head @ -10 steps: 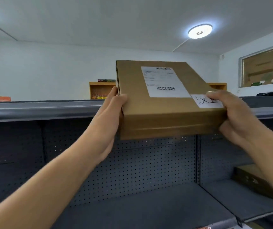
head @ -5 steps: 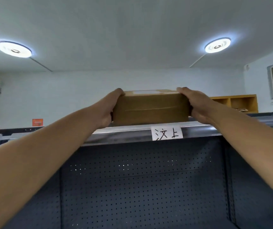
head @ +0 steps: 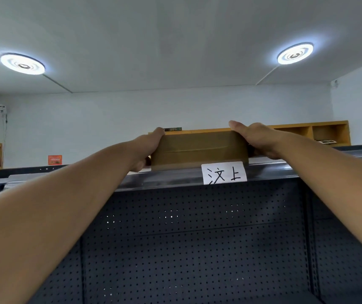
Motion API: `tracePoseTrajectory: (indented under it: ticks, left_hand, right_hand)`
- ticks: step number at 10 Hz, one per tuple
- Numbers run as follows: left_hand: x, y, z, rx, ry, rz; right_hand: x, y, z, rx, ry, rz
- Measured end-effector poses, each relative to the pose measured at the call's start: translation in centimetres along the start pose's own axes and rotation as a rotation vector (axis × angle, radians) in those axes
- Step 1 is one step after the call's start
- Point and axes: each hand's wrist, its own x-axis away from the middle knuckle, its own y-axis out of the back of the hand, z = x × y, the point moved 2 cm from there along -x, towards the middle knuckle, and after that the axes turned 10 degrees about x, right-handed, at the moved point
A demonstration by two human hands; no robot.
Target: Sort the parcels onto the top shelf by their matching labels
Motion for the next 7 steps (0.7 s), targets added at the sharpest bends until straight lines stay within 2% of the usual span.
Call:
tracePoseTrajectory:
  ticks: [1,2,3,4,5,7]
  left_hand:
    - [-0.1,0.0,0.0,-0.047,-0.016,-0.026]
    - [-0.1,0.6,-0.1,-0.184,-0.122,-0.124]
    - [1.4,1.1,-0.2,-0.457,-0.35,-0.231]
    - [3.1,1.3,0.3,-0.58,-0.524,-0.242]
    - [4.3,1.8,1.1,-0.594,-0.576,-0.279]
    - [7.7,2.6,1.2,-0.492,-0.709,-0.388]
  right_hand:
    - [0.5,0.1,0.5,0.135,0.014,-0.097]
    - [0.7,-0.2,0.8,0.207,0.052,-0.195]
    - [1.5,-0.2,1.1,0.267,0.083,-0.271]
    - [2.8,-0.5,1.5,0.309,0.156,-0.332]
    - [4.4,-1.1,2.1,0.381,0.215,-0.447]
    - [8.5,-3.0,4.1,0.351,0.402,-0.487]
